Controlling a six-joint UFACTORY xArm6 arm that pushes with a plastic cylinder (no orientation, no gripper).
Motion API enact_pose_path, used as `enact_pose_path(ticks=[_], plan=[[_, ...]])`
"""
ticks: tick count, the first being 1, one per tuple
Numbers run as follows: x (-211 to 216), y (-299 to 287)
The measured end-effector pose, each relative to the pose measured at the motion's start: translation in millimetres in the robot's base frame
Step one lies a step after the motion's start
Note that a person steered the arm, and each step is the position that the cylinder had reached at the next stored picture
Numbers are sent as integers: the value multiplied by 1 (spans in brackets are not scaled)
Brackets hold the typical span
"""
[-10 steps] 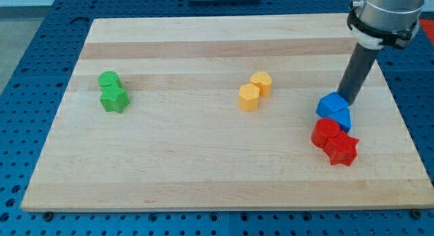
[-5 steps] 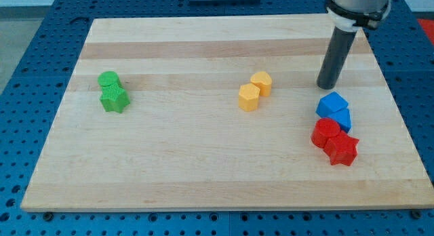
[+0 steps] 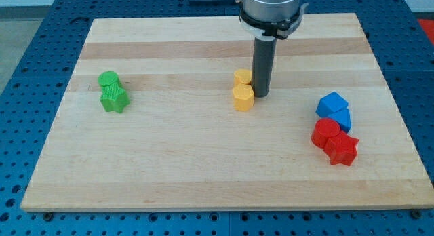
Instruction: Move yellow hexagon towards bottom left
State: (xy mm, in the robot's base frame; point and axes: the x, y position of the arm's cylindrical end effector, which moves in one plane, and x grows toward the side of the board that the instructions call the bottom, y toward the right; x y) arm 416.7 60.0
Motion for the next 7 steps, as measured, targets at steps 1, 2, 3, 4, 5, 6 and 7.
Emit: enact_pose_path(ticks=[1, 2, 3, 4, 5, 6, 7], plan=[[0, 0], [0, 0], [25, -30], [48, -62], [48, -62], [63, -92], [69, -92]])
